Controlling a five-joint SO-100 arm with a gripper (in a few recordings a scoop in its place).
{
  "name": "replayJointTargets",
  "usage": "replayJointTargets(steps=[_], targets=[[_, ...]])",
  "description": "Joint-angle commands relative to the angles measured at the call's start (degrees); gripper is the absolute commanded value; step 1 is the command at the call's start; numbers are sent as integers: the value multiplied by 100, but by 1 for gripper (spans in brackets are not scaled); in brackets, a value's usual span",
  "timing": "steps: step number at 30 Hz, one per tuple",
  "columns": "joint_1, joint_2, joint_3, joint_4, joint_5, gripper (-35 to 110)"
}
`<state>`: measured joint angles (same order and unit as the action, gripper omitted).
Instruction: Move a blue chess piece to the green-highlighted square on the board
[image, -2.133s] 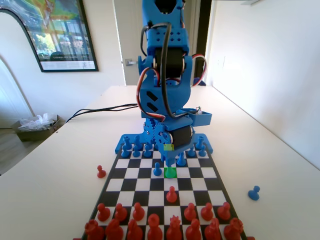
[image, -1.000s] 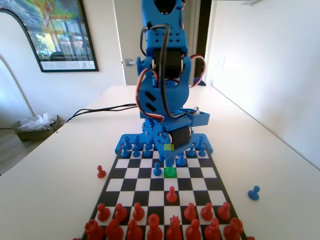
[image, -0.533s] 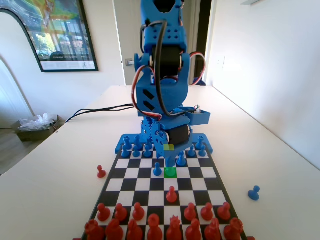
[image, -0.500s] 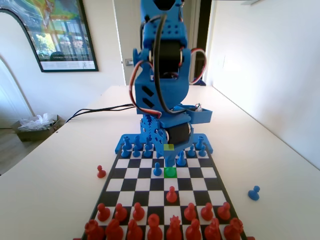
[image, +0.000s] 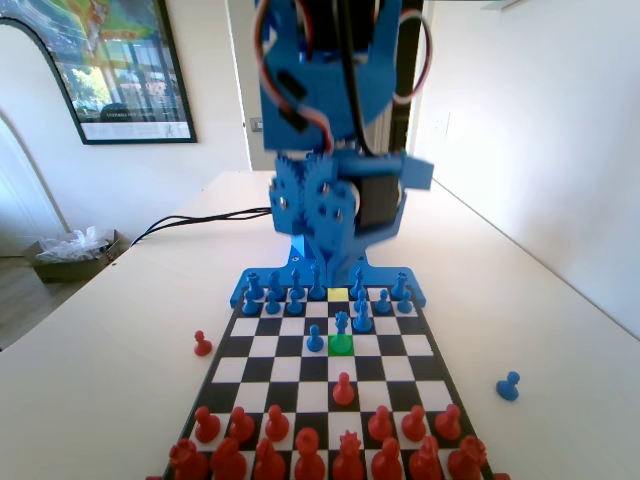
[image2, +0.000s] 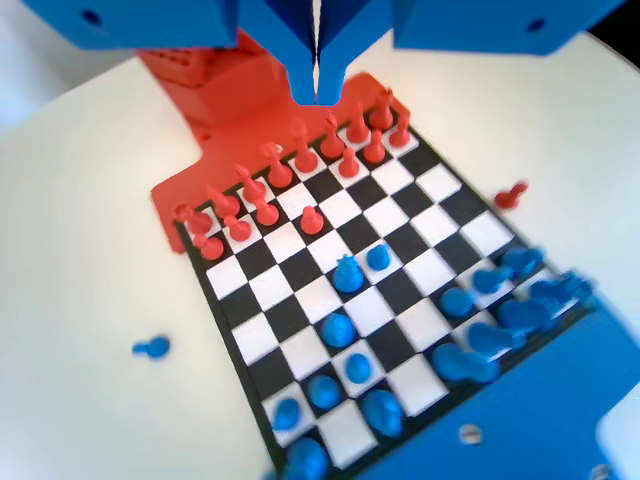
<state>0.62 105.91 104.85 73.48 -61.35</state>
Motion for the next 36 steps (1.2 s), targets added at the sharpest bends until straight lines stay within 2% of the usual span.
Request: replayJointTargets(steps=[1,10,16,25,36], targets=[[26,888,-501,606,-853,1],[44,2329,-457,2065,-2575,1],[79,3375,-70,2602,-3217,1],[176,4957,1336,2197,-3630,1],[35,5977,1960,1925,-3674,1]])
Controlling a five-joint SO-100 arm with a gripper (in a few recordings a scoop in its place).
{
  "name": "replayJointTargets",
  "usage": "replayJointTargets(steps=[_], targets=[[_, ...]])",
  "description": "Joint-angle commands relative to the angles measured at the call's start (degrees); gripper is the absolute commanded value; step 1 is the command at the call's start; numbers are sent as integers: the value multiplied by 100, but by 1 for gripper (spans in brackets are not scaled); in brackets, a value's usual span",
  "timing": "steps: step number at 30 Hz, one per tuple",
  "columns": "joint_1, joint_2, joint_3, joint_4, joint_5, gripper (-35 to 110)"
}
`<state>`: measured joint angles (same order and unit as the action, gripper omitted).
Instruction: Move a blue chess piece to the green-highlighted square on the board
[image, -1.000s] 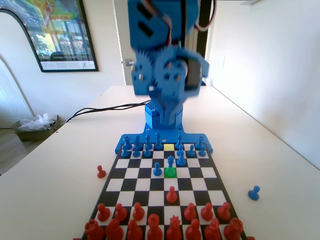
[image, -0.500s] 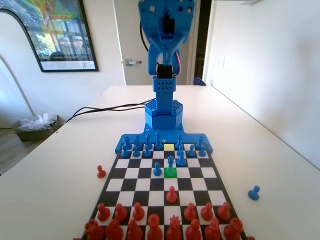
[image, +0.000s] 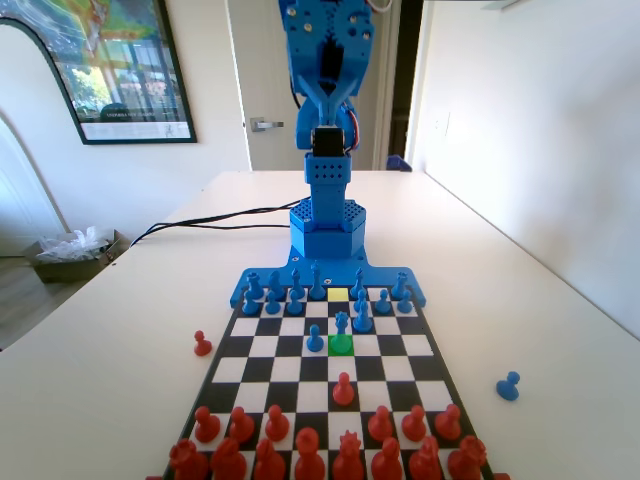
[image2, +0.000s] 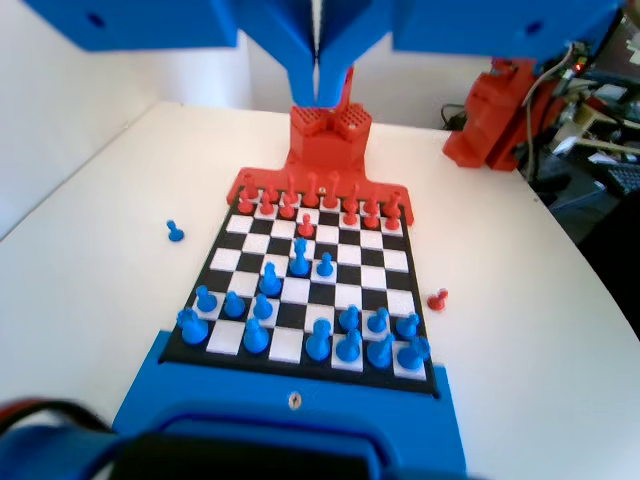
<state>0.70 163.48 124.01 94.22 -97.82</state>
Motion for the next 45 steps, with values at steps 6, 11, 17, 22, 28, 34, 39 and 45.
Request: replayJointTargets(steps=[6,11,17,22,28,34,39,45], targets=[[44,694,70,-281,-44,1],[0,940,79,-343,-53,1],[35,1143,97,-396,-53,1],[53,1151,97,-396,-44,3],[53,1151,97,-396,-44,3],[79,1151,97,-396,-35,3],[70,1151,97,-396,-35,3],[70,1151,97,-396,-35,3]])
